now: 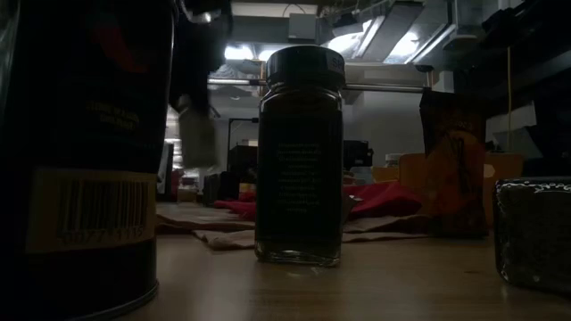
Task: Sort spices by type
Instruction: Put the white seasoning into the top right transparent bin
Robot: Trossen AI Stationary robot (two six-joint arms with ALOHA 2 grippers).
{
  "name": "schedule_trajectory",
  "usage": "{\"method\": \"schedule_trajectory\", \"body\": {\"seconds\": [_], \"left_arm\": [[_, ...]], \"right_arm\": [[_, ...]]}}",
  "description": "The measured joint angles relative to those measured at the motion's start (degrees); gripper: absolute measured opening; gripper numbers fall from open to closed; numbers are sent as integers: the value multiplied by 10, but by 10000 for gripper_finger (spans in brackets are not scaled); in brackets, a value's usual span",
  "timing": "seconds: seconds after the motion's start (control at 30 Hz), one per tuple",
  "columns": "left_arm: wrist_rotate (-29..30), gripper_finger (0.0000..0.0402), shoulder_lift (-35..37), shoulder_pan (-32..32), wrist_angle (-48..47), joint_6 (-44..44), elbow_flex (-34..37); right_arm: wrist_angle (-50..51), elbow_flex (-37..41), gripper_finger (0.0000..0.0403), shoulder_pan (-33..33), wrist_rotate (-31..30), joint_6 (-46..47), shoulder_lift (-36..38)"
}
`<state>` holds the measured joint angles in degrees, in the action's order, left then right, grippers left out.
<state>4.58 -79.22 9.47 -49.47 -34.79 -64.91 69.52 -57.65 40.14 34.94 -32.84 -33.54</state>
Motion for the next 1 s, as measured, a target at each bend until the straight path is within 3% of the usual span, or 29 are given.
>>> {"method": "schedule_trajectory", "body": {"seconds": [0.1, 0.33, 0.67, 1.0], "left_arm": [[-1, 191, 1, 2, 45, 23, -23], [1, 191, -6, 29, 254, 112, -34], [-28, 191, -93, 87, 466, 193, -35], [-83, 191, -266, 121, 452, 266, -199]], "right_arm": [[0, 0, 310, 0, 0, 0, 0], [-4, 0, 310, 0, 0, 0, 0], [-6, 0, 310, 0, 0, 0, 0], [-7, 0, 310, 0, 0, 0, 0]]}}
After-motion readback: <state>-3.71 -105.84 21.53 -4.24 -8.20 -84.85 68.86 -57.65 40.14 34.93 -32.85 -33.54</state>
